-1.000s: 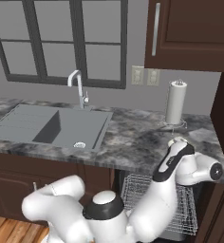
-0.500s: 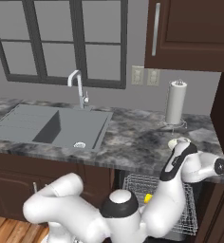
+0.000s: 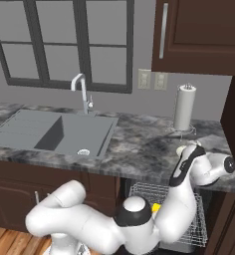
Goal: Pick up the cup and bowl from the counter, place them in the dishwasher, and close the dishwasher door.
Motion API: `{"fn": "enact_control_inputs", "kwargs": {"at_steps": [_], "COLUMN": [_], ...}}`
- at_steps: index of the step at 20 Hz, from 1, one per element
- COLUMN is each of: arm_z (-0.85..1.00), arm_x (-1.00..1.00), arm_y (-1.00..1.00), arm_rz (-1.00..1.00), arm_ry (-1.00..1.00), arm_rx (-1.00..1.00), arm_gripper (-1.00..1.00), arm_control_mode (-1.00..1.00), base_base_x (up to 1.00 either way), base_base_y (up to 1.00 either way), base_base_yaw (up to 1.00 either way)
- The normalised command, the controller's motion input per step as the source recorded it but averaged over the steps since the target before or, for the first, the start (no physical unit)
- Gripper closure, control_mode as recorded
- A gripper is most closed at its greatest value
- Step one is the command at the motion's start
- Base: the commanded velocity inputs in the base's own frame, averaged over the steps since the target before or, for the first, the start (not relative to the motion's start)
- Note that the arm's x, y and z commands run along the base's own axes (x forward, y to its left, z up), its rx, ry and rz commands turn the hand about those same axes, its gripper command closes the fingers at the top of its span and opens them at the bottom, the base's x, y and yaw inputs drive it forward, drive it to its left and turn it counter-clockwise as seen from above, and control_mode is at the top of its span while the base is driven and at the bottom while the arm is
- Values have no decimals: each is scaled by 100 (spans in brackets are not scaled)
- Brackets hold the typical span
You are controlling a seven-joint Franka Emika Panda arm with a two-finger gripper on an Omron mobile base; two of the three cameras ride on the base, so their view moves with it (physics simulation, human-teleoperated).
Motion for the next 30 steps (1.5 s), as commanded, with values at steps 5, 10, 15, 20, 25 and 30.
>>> {"fn": "enact_control_inputs", "kwargs": {"at_steps": [5, 10, 15, 20, 25, 30], "arm_z": [-31, -37, -44, -41, -13, 1], "arm_x": [24, 13, 0, 0, -3, -47], "arm_y": [-14, -15, -9, -14, -14, -12], "arm_rz": [0, 0, 1, 2, 0, 1], "arm_ry": [4, 3, 1, 0, 0, -3], "arm_rx": [0, 0, 0, 0, 0, 0], "arm_gripper": [-100, -100, 100, 100, 100, 100], "arm_control_mode": [-100, -100, -100, -100, -100, -100], "base_base_x": [0, 0, 0, 0, 0, 0], "base_base_y": [0, 0, 0, 0, 0, 0], "base_base_yaw": [0, 0, 0, 0, 0, 0]}}
